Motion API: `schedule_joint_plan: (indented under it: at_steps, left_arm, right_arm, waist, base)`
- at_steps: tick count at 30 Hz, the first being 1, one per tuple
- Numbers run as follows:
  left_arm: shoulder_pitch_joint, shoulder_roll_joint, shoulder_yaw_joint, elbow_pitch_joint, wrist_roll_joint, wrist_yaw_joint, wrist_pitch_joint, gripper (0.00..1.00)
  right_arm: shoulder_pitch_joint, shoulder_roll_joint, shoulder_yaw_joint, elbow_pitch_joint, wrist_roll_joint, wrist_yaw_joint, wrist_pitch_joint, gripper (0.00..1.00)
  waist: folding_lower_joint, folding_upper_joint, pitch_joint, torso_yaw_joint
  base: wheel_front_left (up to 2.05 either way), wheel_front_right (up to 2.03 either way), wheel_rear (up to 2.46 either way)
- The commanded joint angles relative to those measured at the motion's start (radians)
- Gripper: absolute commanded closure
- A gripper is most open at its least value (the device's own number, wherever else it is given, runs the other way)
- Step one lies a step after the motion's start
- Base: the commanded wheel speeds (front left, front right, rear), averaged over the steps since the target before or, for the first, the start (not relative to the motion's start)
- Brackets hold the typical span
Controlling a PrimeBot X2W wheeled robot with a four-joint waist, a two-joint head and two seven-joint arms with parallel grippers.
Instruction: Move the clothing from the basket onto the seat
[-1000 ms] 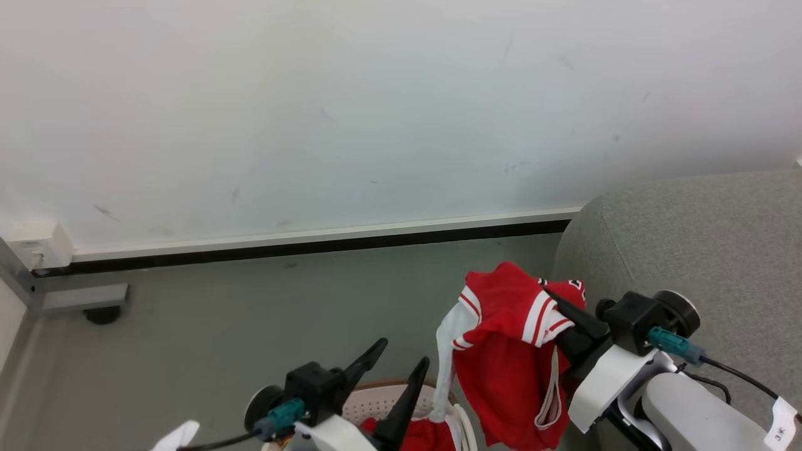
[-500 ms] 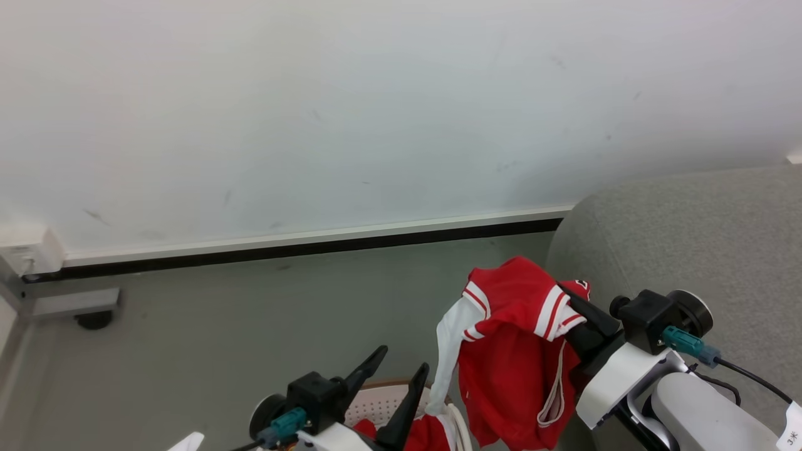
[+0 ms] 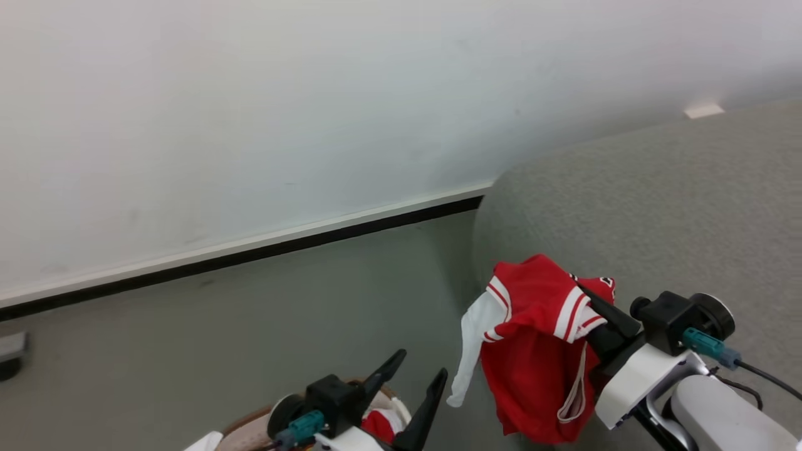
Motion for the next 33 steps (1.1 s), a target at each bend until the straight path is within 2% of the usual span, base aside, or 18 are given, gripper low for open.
schedule_joint_plan:
  at_steps: [1,8,15,23,28,29,33]
  left_arm:
    - [-0.011,-0.004,-0.006,0.005,0.011,-0.005,-0.005,0.00]
    - [-0.039,-0.029,-0.045,0.015,0.028,-0.019,-0.007,0.00]
    - [-0.143,-0.023,-0.093,-0.017,0.060,-0.036,0.023,0.00]
    - [-0.304,0.024,-0.128,-0.085,0.102,-0.048,0.072,0.00]
    - [-0.395,0.042,-0.126,-0.122,0.106,-0.052,0.086,0.00]
    - [-0.395,0.042,-0.126,-0.122,0.106,-0.052,0.086,0.00]
    - [-0.444,0.051,-0.112,-0.142,0.107,-0.051,0.086,0.00]
  right_arm:
    - [0.012,-0.013,-0.009,-0.003,-0.001,-0.002,-0.003,1.00]
    - [0.034,-0.040,-0.064,-0.022,0.014,-0.002,-0.003,1.00]
    - [0.026,-0.047,-0.231,-0.077,-0.001,-0.002,-0.003,1.00]
    - [-0.104,-0.010,-0.492,-0.086,-0.076,-0.002,-0.002,1.00]
    - [-0.250,-0.044,-0.645,-0.043,-0.134,-0.002,-0.002,1.00]
    - [-0.250,-0.044,-0.645,-0.043,-0.134,-0.002,-0.002,1.00]
    - [-0.387,-0.095,-0.767,0.028,-0.189,-0.002,-0.002,1.00]
  waist:
    - [0.0000,0.0000,0.016,-0.056]
    - [0.0000,0.0000,0.051,-0.112]
    - [0.0000,0.0000,0.206,-0.094]
    - [0.0000,0.0000,0.441,-0.049]
    - [0.0000,0.0000,0.555,-0.010]
    - [0.0000,0.0000,0.555,-0.010]
    - [0.0000,0.0000,0.620,0.019]
  base:
    - [0.00,0.00,0.00]
    - [0.00,0.00,0.00]
    - [0.00,0.00,0.00]
    - [0.00,0.00,0.00]
    - [0.00,0.00,0.00]
    - [0.00,0.00,0.00]
    - [0.00,0.00,0.00]
